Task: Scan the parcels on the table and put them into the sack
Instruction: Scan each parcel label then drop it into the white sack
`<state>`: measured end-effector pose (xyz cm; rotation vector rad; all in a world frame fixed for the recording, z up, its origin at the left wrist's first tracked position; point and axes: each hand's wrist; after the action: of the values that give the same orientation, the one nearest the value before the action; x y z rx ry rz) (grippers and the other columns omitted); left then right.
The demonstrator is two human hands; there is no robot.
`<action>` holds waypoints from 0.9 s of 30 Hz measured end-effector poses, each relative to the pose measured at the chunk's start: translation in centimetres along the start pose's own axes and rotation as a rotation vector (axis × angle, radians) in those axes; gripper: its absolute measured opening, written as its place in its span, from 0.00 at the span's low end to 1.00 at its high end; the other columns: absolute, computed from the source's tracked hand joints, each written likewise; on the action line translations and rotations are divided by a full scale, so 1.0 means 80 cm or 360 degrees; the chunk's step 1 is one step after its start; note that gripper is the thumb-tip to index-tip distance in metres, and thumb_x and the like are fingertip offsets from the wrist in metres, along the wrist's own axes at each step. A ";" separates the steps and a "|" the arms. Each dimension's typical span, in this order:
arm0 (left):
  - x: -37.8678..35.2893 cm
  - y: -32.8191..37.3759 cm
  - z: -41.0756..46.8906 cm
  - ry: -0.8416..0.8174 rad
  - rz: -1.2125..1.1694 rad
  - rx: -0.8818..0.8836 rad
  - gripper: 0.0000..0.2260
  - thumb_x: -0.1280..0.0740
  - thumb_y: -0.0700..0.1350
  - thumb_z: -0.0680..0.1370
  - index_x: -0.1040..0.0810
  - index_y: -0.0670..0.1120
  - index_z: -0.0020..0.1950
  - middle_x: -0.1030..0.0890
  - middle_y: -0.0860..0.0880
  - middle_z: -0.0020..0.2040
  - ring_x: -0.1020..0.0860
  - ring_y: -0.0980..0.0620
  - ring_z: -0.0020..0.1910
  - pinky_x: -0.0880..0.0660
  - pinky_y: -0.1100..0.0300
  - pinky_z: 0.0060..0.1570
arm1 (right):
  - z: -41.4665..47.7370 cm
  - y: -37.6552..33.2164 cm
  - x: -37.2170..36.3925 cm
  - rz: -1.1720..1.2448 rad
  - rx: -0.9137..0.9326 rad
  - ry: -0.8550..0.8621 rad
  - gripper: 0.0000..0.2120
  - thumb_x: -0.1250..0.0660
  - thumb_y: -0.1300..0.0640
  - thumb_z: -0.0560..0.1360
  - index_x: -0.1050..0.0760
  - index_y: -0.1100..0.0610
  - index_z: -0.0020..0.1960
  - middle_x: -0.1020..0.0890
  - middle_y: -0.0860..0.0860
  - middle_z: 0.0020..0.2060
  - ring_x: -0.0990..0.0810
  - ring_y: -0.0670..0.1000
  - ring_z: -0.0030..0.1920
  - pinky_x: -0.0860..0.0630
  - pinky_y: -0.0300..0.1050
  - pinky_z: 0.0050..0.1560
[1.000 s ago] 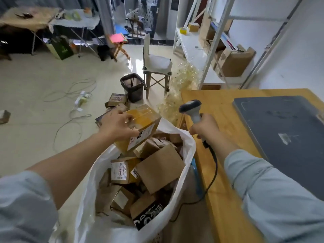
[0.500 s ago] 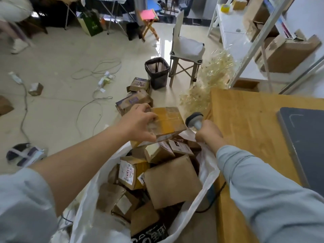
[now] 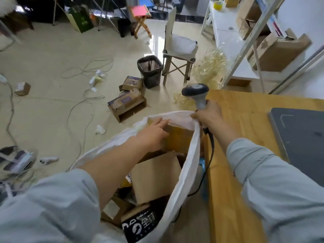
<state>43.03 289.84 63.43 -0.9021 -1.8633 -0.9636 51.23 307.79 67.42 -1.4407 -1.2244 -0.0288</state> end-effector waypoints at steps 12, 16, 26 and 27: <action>-0.061 -0.158 -0.103 -0.0205 -0.0347 0.1702 0.37 0.47 0.66 0.78 0.48 0.43 0.78 0.38 0.39 0.75 0.39 0.39 0.73 0.50 0.45 0.72 | -0.022 0.001 -0.035 -0.0255 -0.0105 0.0047 0.10 0.32 0.58 0.73 0.30 0.55 0.52 0.25 0.53 0.43 0.25 0.53 0.43 0.28 0.48 0.42; -0.077 -0.176 -0.108 -0.0208 -0.0317 0.1791 0.32 0.42 0.61 0.79 0.41 0.42 0.75 0.29 0.41 0.70 0.33 0.40 0.69 0.48 0.44 0.71 | -0.028 0.002 -0.041 -0.0235 -0.0100 0.0039 0.12 0.31 0.59 0.74 0.31 0.55 0.53 0.26 0.53 0.44 0.26 0.53 0.44 0.31 0.47 0.42; 0.017 -0.211 -0.113 0.0939 -0.0802 0.1653 0.15 0.42 0.46 0.81 0.22 0.35 0.53 0.21 0.34 0.55 0.23 0.36 0.55 0.29 0.51 0.52 | -0.042 -0.043 -0.029 -0.0031 0.0054 0.0305 0.10 0.30 0.62 0.72 0.30 0.56 0.49 0.23 0.54 0.46 0.21 0.57 0.50 0.22 0.55 0.55; 0.022 -0.208 -0.109 0.0974 -0.0820 0.1649 0.15 0.42 0.46 0.81 0.22 0.35 0.52 0.21 0.35 0.54 0.23 0.36 0.54 0.29 0.51 0.51 | -0.046 -0.049 -0.028 -0.0012 0.0150 0.0348 0.10 0.30 0.63 0.72 0.30 0.56 0.49 0.23 0.53 0.46 0.22 0.55 0.49 0.23 0.52 0.54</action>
<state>31.13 275.16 63.60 0.4651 -1.7028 -0.3419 49.80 302.74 69.95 -1.3141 -1.0389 -0.1289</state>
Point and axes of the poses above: each hand's wrist, its own z-axis towards the middle knuckle, its own x-axis out of the back of the hand, y = z × x
